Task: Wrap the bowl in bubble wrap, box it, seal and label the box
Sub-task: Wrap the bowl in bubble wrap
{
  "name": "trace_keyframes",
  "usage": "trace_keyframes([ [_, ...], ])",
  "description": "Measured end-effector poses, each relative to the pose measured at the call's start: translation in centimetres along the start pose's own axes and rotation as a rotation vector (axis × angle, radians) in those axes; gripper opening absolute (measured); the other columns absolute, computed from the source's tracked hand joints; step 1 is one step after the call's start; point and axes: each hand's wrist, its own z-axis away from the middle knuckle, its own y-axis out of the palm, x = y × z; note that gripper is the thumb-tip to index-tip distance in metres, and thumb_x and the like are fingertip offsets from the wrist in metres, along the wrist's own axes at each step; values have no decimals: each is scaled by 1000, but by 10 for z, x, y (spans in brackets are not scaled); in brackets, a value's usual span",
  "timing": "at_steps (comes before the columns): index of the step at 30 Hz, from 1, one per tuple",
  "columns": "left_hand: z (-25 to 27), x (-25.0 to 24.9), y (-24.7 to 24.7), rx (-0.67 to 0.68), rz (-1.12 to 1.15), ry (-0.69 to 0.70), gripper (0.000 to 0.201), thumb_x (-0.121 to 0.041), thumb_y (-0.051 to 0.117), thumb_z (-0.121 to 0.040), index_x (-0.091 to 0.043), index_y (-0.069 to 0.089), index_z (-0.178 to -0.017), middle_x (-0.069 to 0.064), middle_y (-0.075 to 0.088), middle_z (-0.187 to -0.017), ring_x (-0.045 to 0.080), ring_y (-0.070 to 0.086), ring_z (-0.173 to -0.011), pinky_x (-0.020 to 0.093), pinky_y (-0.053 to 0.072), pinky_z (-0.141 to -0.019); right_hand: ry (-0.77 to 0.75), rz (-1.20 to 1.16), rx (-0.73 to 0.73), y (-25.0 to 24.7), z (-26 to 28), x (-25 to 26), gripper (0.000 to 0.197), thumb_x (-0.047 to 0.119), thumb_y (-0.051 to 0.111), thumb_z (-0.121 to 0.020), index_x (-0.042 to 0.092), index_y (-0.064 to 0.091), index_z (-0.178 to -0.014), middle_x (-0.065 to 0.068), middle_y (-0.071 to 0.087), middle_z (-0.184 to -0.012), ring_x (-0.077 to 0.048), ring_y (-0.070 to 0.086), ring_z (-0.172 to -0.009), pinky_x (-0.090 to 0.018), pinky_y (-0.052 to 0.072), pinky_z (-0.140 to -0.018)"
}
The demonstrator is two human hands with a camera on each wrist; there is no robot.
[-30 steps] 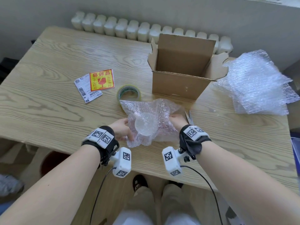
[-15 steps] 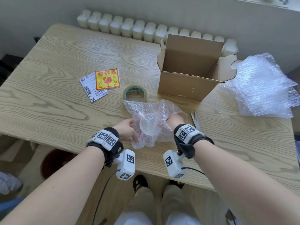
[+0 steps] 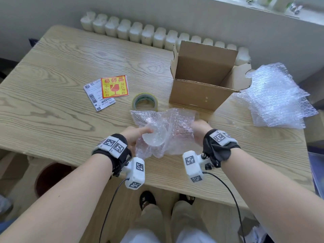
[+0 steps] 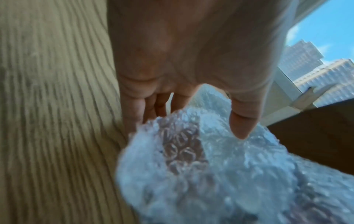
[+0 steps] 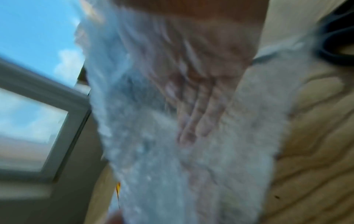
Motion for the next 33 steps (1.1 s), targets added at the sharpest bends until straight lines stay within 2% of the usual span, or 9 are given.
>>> trace_keyframes([
  [3,-6,1,0,-58,-93,13,88,-49,83,-58,-4,52,-127,15,64,-114,29,65,-96,42,55,-80,7,-542,13,-16,-3,-6,23,35,44,-98,15,54,-97,-1,52,-90,-10,53,-79,-30,43,-75],
  [7,6,-4,4,-62,-102,25,66,-38,74,-78,0,51,-126,14,66,-106,21,64,-83,31,49,-57,2,-593,254,-32,0,-16,80,76,53,-72,24,40,-131,-3,49,-105,-16,48,-90,-34,42,-74],
  [10,5,-5,5,-61,-165,38,67,-41,71,-79,0,49,-127,14,64,-110,20,62,-80,33,50,-62,-42,-339,349,-32,3,-22,41,30,78,-74,9,61,-105,-7,67,-103,-16,66,-87,-29,53,-74],
  [13,2,-5,3,-96,-249,58,66,-42,67,-82,-3,47,-131,17,61,-121,28,64,-96,43,55,-80,41,-324,114,-30,-11,-32,11,4,71,-82,5,63,-89,-9,65,-79,-15,62,-65,-24,52,-66],
  [18,-3,-4,1,-62,-289,43,47,-35,63,-88,-3,54,-122,16,65,-115,31,65,-101,46,53,-89,119,-350,-56,-33,-33,-52,49,6,71,-81,13,47,-124,-12,64,-75,-16,55,-52,-26,43,-44],
  [21,-3,-7,2,-36,-279,36,42,-27,64,-89,0,55,-120,17,66,-111,30,66,-98,43,55,-86,92,-383,-98,-32,-36,-55,43,16,73,-83,9,52,-120,-11,64,-76,-16,56,-50,-22,42,-38],
  [25,6,-8,8,121,-306,-57,43,-30,64,-88,3,57,-115,17,70,-98,23,69,-79,27,59,-61,98,-314,-160,-37,-40,-56,44,59,61,-81,15,61,-75,-9,66,-77,-25,63,-68,-38,55,-67],
  [29,17,-39,3,159,-623,-82,56,-62,60,-77,-6,65,-74,2,60,-54,11,49,-45,21,43,-51,90,-283,-239,-59,-34,-65,60,63,62,-77,8,65,-100,-15,66,-97,-27,61,-85,-41,52,-87],
  [33,24,-79,7,63,-568,261,42,-48,60,-83,-11,57,-66,-2,48,-49,9,38,-41,19,36,-47,197,-206,-124,-74,-27,-76,60,58,72,-72,8,61,-103,-6,66,-76,-14,50,-49,-25,40,-52],
])
